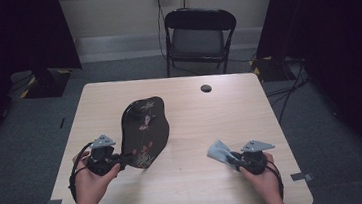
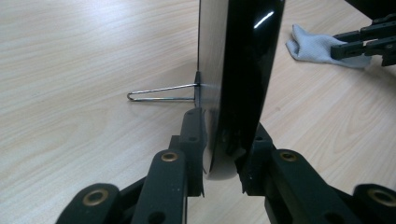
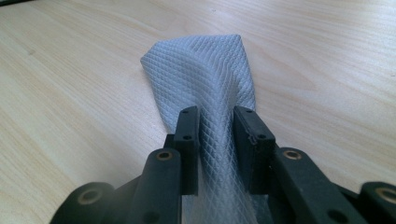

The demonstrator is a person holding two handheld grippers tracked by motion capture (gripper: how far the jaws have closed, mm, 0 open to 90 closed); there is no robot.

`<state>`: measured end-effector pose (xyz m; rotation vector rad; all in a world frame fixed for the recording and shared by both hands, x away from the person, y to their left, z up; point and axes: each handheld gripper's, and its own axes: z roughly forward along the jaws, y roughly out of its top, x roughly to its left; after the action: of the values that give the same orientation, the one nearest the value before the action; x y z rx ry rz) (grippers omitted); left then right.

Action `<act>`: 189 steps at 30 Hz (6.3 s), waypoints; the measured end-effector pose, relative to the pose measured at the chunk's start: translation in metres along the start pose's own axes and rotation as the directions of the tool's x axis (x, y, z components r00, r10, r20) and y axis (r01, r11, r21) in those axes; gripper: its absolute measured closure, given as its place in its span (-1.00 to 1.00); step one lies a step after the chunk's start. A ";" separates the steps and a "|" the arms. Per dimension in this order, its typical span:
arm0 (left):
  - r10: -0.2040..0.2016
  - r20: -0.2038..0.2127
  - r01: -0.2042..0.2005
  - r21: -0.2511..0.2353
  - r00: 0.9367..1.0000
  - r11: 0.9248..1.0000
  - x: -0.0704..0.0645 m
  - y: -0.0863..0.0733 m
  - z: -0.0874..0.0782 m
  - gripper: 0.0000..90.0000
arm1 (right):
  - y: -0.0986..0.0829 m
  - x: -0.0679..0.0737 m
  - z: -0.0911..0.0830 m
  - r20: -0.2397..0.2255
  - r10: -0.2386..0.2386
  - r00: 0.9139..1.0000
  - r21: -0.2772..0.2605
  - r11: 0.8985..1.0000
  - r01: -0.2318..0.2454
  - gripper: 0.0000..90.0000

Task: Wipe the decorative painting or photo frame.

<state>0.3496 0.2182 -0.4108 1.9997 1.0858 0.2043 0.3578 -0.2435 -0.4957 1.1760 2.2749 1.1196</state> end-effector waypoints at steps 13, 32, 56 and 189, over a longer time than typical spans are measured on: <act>0.029 0.003 -0.029 0.023 1.000 0.999 -0.002 -0.004 -0.003 0.74 | 0.001 0.000 0.000 -0.002 0.003 1.000 0.003 1.000 -0.003 0.55; 0.024 -0.014 -0.024 0.038 1.000 0.999 0.000 -0.007 -0.009 0.74 | 0.010 0.003 0.001 -0.006 -0.033 0.999 0.043 0.999 0.034 0.25; 0.026 -0.003 -0.026 0.040 1.000 0.999 0.003 -0.009 -0.012 0.74 | 0.021 0.020 0.001 -0.021 0.041 0.999 0.089 0.995 -0.039 0.80; 0.061 0.016 -0.061 0.044 0.998 0.997 0.004 -0.010 -0.014 0.75 | 0.117 0.089 0.063 -0.212 -0.050 0.976 0.074 0.995 0.067 0.79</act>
<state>0.3389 0.2319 -0.4102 2.0727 1.0291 0.1987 0.4044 -0.1010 -0.4405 1.0554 2.5181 1.1896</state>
